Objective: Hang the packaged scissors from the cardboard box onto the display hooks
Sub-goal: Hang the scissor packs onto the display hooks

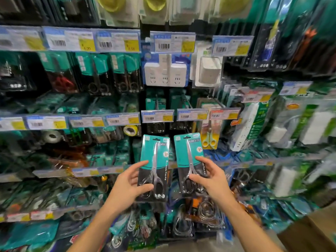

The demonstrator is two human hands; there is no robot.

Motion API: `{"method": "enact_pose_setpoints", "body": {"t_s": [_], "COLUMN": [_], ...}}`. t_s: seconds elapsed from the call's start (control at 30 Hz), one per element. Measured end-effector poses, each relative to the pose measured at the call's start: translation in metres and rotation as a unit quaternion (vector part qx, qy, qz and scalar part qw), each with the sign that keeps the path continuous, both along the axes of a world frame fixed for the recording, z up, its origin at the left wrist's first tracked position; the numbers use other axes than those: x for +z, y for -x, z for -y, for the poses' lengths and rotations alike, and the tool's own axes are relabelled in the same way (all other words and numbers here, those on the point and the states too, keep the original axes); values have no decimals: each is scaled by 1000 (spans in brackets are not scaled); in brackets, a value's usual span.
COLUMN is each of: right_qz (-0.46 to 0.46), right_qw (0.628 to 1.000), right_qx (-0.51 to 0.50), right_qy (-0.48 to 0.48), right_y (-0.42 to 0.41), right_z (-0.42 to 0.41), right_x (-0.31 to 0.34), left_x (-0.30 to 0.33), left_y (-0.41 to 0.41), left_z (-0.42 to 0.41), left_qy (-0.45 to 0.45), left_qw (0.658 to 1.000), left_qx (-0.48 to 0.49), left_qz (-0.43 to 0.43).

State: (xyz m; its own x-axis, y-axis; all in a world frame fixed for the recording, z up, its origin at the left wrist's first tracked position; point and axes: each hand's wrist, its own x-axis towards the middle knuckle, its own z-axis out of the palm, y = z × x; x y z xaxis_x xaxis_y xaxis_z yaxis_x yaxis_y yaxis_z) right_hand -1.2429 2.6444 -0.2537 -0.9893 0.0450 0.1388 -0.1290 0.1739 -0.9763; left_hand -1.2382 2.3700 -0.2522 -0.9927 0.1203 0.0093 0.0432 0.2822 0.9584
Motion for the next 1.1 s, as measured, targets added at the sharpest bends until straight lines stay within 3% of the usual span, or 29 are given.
{"method": "enact_pose_setpoints", "body": {"t_s": [0.43,1.1], "right_qz": [-57,-76], "right_qw": [998,996], "right_qx": [20,36], "right_qy": [23,40], "right_y": [64,112], "right_z": [-21,-21], "right_x": [-8,5], "left_x": [-5,-16], "left_y": [45,67], "left_z": [-18,-39], "left_qy": [30,16], "left_qw": [998,999], "left_qx": [39,30], "left_qz": [-50,-9]}}
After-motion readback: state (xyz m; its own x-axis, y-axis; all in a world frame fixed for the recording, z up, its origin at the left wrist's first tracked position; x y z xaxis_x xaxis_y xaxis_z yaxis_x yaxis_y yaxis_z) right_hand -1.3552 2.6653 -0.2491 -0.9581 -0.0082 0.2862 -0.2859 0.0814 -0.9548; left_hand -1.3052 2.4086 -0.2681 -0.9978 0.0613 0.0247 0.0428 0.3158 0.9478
